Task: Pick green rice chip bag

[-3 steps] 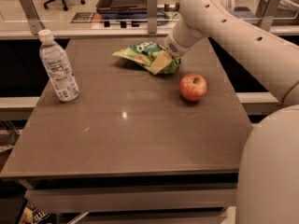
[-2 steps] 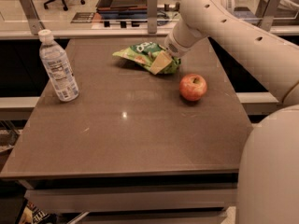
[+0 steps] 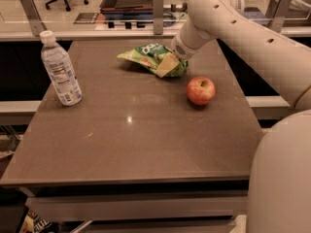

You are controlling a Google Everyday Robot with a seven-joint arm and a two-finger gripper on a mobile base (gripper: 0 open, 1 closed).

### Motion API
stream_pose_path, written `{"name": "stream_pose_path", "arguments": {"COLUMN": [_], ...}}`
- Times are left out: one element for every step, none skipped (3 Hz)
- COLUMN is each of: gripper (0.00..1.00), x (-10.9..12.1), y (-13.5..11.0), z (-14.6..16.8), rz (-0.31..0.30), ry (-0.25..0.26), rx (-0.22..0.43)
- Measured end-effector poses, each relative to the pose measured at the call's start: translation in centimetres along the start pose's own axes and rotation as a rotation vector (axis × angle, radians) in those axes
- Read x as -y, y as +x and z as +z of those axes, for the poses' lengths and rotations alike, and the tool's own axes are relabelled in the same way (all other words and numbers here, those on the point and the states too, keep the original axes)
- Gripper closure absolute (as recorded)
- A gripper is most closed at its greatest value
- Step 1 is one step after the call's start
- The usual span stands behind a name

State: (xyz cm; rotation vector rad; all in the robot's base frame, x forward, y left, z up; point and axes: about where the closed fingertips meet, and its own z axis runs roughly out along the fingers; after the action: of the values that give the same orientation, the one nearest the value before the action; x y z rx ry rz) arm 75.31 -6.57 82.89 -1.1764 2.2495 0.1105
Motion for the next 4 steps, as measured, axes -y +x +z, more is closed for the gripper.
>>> {"name": "stream_pose_path", "arguments": {"gripper": [1.00,1.00,1.00,1.00], "x": [-0.2,-0.2,-0.1,-0.1], "y": [-0.7,-1.6,-2.3,-3.2], "z": [-1.7,-3.6,-5.2,-7.0], "rz": [-0.018,-0.038,-0.055,-0.077], "ry": [0.008,0.027,0.039,0.057], "rx": [0.042,0.064,0.087,0.124]}}
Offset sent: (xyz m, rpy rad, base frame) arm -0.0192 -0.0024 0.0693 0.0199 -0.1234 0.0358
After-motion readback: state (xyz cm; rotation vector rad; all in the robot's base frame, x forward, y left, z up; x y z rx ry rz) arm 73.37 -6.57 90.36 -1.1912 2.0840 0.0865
